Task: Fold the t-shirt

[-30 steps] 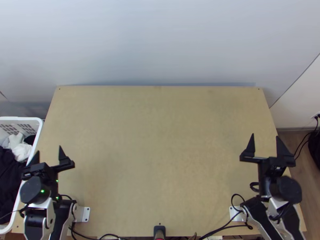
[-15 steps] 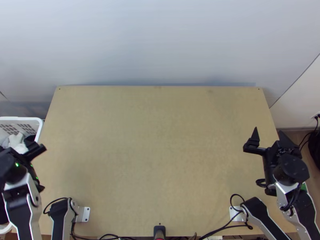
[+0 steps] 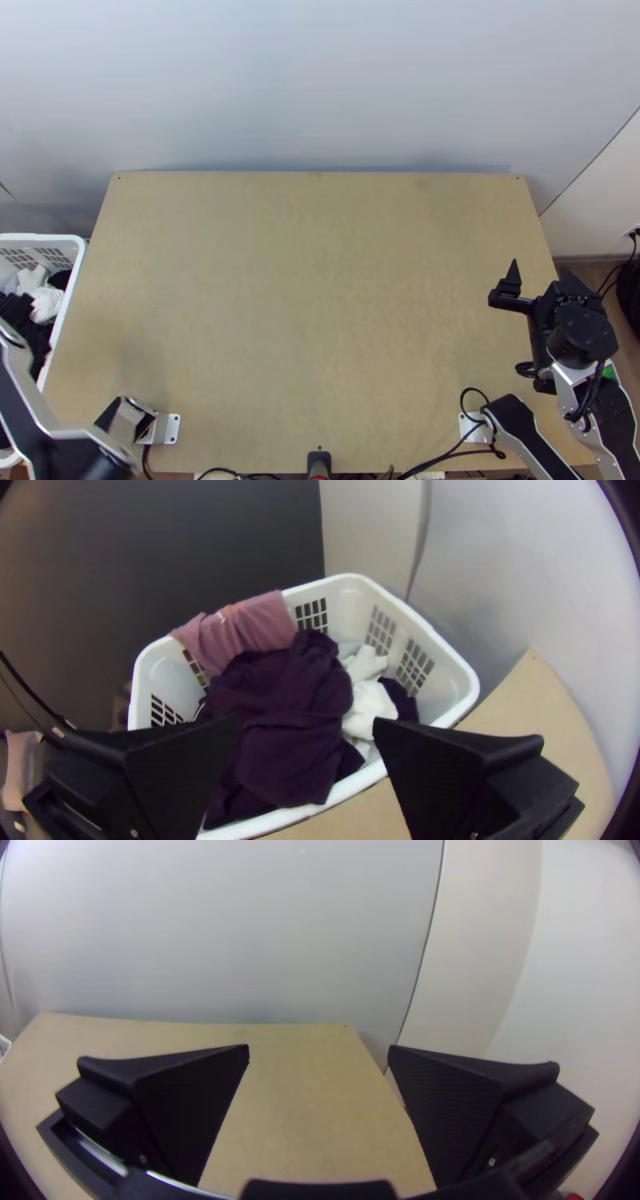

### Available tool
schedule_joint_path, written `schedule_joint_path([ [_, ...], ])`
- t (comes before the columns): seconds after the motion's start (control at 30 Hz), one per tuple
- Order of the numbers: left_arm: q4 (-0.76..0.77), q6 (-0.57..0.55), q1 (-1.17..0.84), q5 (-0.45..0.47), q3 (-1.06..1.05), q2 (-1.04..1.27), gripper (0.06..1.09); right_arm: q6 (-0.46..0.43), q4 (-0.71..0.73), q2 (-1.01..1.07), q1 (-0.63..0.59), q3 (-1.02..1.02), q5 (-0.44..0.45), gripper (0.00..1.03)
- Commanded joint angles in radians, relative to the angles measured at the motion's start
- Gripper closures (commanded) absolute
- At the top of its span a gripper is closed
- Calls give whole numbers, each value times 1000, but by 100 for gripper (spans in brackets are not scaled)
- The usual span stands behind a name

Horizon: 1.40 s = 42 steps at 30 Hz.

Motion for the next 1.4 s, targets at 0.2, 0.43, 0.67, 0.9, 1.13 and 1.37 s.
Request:
schedule_joint_path([
  [0.2, 72, 53, 213, 36, 125, 524, 10, 2, -28, 3, -2, -9, 1, 5],
  [0.43, 129, 49, 213, 36, 127, 646, 15, 5, -29, 10, -5, -8, 1, 5],
  [0.67, 200, 55, 208, 36, 136, 688, 52, 25, -46, 15, -13, -9, 3, 5],
  [0.9, 214, 72, 205, 59, 142, 689, 104, 25, -60, 14, -27, -2, 3, 5],
  [1.13, 106, 24, 188, 119, 188, 542, 104, 31, -62, 17, -30, 15, 3, 5],
  [1.37, -270, -86, 123, 302, 446, 401, 104, 33, -65, 30, -30, 40, 4, 5],
])
